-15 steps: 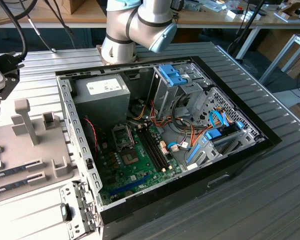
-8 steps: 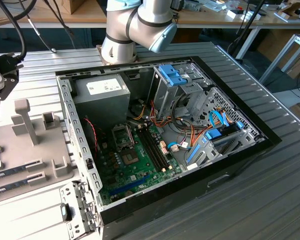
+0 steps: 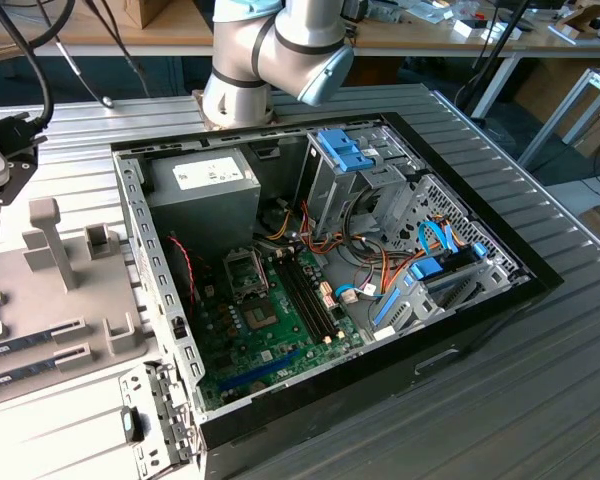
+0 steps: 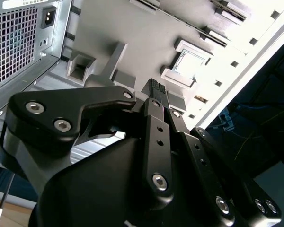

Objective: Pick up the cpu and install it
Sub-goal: 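Reach for the cpu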

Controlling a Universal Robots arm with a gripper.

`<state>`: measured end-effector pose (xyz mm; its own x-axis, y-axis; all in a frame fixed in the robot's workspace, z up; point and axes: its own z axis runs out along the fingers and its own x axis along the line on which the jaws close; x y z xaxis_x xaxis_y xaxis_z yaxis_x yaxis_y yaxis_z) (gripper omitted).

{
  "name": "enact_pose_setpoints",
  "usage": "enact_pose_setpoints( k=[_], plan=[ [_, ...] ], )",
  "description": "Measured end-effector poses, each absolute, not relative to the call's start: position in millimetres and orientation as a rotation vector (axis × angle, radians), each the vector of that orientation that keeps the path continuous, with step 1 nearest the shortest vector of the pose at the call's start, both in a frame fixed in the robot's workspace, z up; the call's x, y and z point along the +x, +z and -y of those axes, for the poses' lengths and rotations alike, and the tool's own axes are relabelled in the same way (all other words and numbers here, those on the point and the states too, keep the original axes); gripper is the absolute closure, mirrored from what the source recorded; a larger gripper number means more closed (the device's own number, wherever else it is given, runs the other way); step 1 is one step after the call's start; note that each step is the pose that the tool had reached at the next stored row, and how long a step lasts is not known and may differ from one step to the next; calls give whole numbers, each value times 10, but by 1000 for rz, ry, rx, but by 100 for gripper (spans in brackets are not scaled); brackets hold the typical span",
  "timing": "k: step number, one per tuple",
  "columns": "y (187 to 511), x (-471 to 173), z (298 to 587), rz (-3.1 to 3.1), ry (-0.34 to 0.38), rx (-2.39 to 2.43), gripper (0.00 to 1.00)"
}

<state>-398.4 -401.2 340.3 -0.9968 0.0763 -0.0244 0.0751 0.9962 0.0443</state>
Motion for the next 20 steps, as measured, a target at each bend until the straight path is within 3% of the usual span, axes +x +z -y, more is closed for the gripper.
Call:
enact_pose_setpoints(
  k=[20],
  plan=[
    [3262,-4176,3951,-3113,68,118,90]
  ],
)
